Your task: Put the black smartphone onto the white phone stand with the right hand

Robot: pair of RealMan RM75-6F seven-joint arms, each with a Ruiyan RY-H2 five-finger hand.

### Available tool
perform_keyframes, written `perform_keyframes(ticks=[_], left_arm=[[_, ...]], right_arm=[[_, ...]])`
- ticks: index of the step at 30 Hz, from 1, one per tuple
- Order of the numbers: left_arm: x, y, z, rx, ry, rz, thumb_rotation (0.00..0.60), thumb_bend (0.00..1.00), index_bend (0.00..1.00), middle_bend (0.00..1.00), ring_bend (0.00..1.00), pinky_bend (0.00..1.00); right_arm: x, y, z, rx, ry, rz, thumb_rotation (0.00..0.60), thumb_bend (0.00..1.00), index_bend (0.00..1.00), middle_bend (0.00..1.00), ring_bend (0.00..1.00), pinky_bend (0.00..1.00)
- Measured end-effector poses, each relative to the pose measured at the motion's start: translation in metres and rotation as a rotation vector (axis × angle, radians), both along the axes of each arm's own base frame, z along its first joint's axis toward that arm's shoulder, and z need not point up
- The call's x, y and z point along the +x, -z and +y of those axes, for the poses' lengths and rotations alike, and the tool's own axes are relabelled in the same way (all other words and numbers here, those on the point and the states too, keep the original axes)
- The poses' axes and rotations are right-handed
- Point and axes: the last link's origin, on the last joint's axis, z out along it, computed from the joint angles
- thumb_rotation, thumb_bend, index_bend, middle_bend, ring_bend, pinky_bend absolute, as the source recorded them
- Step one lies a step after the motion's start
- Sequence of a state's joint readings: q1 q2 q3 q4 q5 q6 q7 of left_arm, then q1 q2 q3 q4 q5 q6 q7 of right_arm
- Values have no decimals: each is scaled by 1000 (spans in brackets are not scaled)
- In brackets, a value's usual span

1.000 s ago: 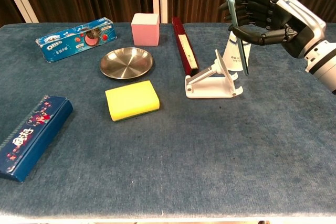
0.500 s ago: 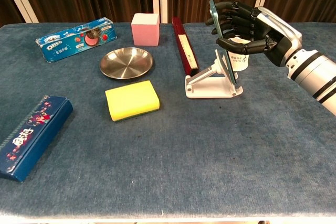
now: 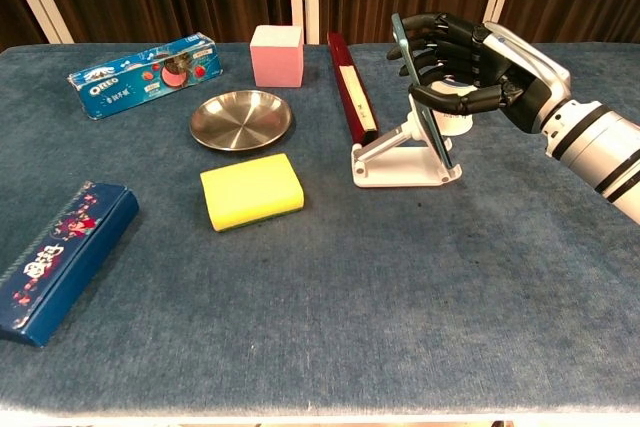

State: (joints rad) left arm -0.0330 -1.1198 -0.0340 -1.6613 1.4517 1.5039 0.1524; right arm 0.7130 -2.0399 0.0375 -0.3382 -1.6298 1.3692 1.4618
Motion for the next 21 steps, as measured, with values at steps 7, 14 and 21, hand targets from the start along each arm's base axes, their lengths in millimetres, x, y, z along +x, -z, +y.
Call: perform_keyframes(ticks=[7, 14, 21], left_arm=[[0, 0, 0, -1, 0, 0, 600, 91, 167, 187, 110, 0], [0, 1, 0, 0, 4, -1, 600, 91, 167, 187, 109, 0], [0, 1, 0, -1, 4, -4, 600, 91, 167, 187, 110, 0]], right_arm=[[-2, 0, 0, -3, 7, 4, 600, 354, 557, 514, 314, 402], [-4, -1, 1, -7, 9, 8, 600, 258, 507, 467, 288, 378], [-2, -3, 0, -21, 6, 1, 600, 257, 499, 462, 283, 374]])
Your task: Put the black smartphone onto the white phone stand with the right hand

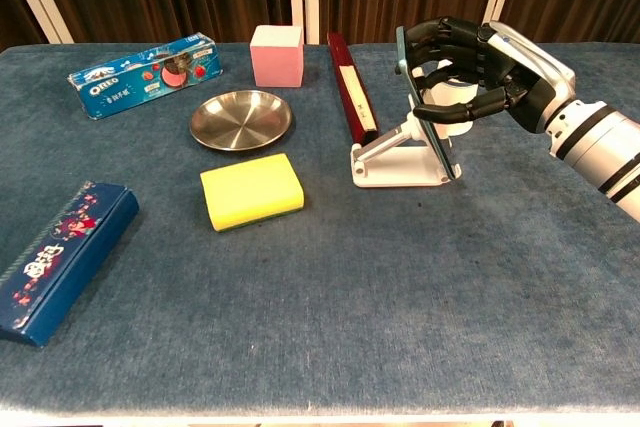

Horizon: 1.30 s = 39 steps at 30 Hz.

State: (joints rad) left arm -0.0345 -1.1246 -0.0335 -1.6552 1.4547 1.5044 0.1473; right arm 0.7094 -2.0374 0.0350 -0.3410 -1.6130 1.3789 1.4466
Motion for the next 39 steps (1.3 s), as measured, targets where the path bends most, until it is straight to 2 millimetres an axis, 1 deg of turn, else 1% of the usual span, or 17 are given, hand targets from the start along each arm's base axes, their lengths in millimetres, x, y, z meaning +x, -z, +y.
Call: perform_keyframes(ticks=[9, 12, 15, 19, 24, 25, 28, 32, 35, 39], left_arm=[[1, 0, 0, 0, -2, 2, 600, 91, 167, 187, 109, 0], [0, -1, 0, 1, -4, 2, 600, 91, 167, 187, 110, 0], [1, 0, 0, 0, -3, 1, 600, 91, 167, 187, 109, 0], [1, 0, 0, -1, -3, 0, 600, 91, 167, 187, 109, 0], [1, 0, 1, -2, 0, -1, 600, 91, 167, 187, 109, 0], [0, 0, 1, -2, 1, -1, 600, 91, 168, 187, 110, 0], [0, 0, 1, -2, 0, -3, 600, 91, 168, 187, 109, 0], [-2, 0, 1, -2, -1, -6, 600, 91, 167, 187, 110, 0], [-4, 0, 2, -2, 0, -9, 600, 91, 167, 187, 110, 0], [-5, 3, 3, -5, 7, -16, 600, 91, 167, 187, 109, 0]], right_arm=[[2, -1, -4, -3, -6, 30, 600, 256, 484, 455, 274, 357], [2, 0, -5, 1, -3, 34, 600, 242, 408, 412, 243, 326], [2, 0, -5, 1, -5, 36, 600, 224, 298, 337, 192, 286], [1, -1, -5, -3, -12, 51, 600, 210, 199, 274, 142, 240], [-5, -7, -3, -21, -17, 68, 600, 208, 91, 194, 49, 128], [-6, -9, -3, -29, -20, 69, 600, 204, 68, 172, 19, 94], [-11, -20, -1, -67, -37, 86, 600, 184, 46, 154, 0, 38], [-22, -36, 1, -151, -52, 176, 600, 169, 45, 153, 0, 24], [-35, -52, 4, -243, -54, 296, 600, 167, 23, 152, 0, 24], [-57, -81, 15, -370, -25, 496, 600, 167, 8, 150, 0, 30]])
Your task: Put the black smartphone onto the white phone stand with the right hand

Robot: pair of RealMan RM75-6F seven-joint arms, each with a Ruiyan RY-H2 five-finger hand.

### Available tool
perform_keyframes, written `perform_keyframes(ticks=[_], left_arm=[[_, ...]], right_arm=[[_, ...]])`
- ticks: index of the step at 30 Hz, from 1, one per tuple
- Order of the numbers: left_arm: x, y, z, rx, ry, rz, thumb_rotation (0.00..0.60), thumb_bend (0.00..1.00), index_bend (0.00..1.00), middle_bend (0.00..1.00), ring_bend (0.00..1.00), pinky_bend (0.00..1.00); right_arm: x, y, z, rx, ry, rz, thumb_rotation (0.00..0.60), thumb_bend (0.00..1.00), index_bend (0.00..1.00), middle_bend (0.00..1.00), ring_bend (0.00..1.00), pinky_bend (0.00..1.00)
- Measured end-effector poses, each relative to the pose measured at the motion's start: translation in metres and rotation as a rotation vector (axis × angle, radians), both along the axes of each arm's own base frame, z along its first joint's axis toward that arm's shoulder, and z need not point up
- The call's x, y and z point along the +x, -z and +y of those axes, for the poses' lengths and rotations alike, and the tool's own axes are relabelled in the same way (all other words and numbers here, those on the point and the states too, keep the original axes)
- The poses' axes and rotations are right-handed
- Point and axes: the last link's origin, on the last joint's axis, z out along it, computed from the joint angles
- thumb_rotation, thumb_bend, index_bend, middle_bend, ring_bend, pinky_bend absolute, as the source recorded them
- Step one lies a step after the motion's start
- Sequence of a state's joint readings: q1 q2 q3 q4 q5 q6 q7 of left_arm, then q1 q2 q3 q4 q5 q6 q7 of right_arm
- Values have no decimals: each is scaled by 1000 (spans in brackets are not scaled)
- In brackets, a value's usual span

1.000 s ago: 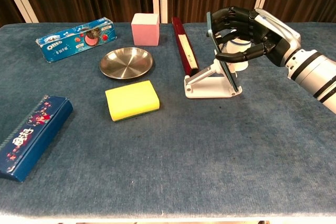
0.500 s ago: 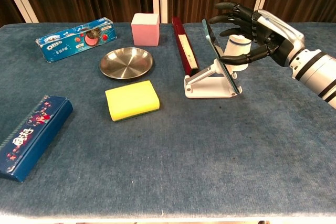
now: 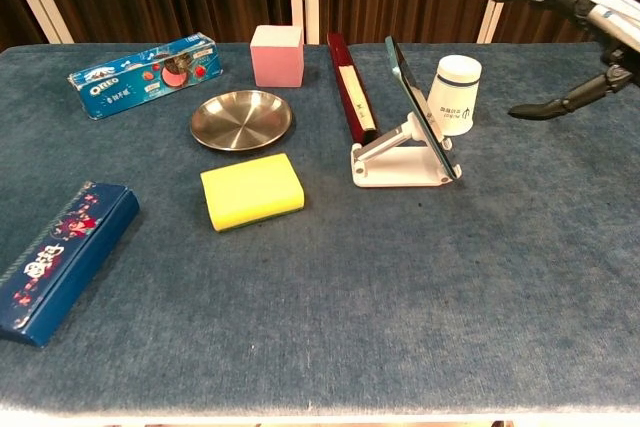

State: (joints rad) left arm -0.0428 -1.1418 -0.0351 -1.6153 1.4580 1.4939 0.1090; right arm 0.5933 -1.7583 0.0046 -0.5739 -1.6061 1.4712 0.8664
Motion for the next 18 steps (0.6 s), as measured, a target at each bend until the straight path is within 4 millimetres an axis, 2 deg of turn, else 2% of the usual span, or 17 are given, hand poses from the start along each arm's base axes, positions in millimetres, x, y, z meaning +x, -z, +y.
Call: perform_keyframes(ticks=[4, 8, 11, 15, 18], left_arm=[[0, 3, 2, -2, 10, -7, 600, 90, 167, 187, 110, 0], [-2, 4, 2, -1, 14, -9, 600, 91, 167, 187, 109, 0], [-2, 4, 3, 4, 16, -9, 600, 91, 167, 187, 110, 0], [-3, 4, 3, 12, 22, -11, 600, 91, 167, 187, 109, 0], [-3, 5, 5, 10, 26, -11, 600, 91, 167, 187, 110, 0]], right_arm=[[-9, -24, 23, -87, 67, 114, 600, 168, 16, 147, 0, 32], [-12, -53, 57, -100, 183, 119, 600, 167, 11, 105, 0, 32], [-19, -88, 88, -100, 298, 130, 600, 168, 5, 77, 0, 32], [-38, -135, 137, -115, 474, 199, 600, 167, 0, 74, 0, 32], [-47, -148, 164, -110, 557, 229, 600, 169, 0, 74, 0, 30]])
